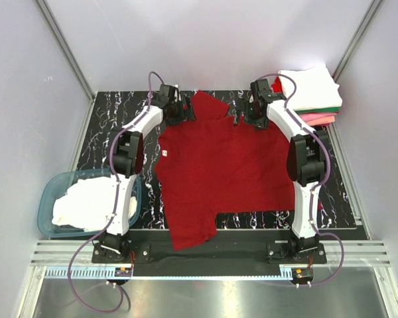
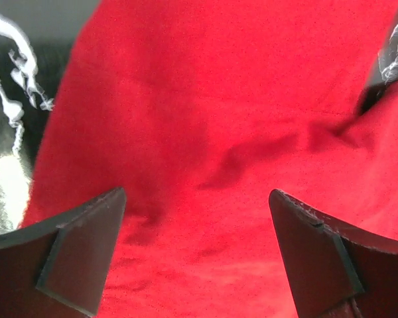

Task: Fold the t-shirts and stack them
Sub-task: Flatten the tshirt out

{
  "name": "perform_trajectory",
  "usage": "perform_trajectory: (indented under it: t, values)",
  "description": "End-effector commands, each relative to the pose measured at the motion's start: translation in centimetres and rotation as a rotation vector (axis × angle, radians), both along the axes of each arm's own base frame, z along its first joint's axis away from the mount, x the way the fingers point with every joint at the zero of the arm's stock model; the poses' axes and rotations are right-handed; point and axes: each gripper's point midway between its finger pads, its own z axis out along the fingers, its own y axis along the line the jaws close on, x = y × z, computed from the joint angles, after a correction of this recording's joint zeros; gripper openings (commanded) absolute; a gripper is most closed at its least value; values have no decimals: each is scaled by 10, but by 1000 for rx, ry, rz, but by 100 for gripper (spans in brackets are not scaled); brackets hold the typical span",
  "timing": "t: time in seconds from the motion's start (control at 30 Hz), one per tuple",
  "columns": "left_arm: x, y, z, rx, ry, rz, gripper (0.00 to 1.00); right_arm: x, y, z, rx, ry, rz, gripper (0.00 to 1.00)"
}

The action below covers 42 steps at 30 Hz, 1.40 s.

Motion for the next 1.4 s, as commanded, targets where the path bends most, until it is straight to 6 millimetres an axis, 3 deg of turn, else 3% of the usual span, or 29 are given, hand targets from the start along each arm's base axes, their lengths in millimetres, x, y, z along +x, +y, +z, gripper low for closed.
perform_trajectory:
  t: [0.0, 0.07, 0.13, 0.37, 0.47, 0.57, 0.7, 0.77, 0.87, 1.17, 1.33, 1.37]
  values:
    - [15, -12, 27, -57, -53, 11, 96, 9, 12, 28, 58, -69, 12, 99]
    - [9, -5, 6, -28, 8, 25, 96, 8, 12, 26, 56, -74, 17, 99]
    - [13, 5, -2, 0, 29, 50, 95, 5, 10, 23, 50, -71, 15, 99]
    - [21, 89, -24, 121, 142, 146, 94, 4, 10, 21, 46, -79, 18, 100]
    - [25, 119, -36, 161, 169, 177, 94, 14, 14, 27, 65, -92, 19, 100]
    - [30, 150, -32, 178, 166, 233, 94, 17, 18, 18, 74, -59, 20, 100]
    - [38, 167, -8, 191, 117, 277, 95, 24, 26, 17, 106, -53, 13, 100]
    - [42, 157, 8, 187, 62, 237, 95, 23, 29, 19, 133, -50, 16, 99]
    - [39, 131, 8, 79, 53, 170, 91, 18, 30, 21, 146, -52, 16, 99]
    - [16, 65, -37, 14, 138, 59, 79, 2, 22, 22, 115, -56, 27, 99]
    - [11, 61, -44, 23, 146, 68, 57, -5, 19, 18, 107, -60, 32, 100]
    - [13, 61, -42, 24, 141, 69, 48, -7, 17, 14, 100, -53, 33, 100]
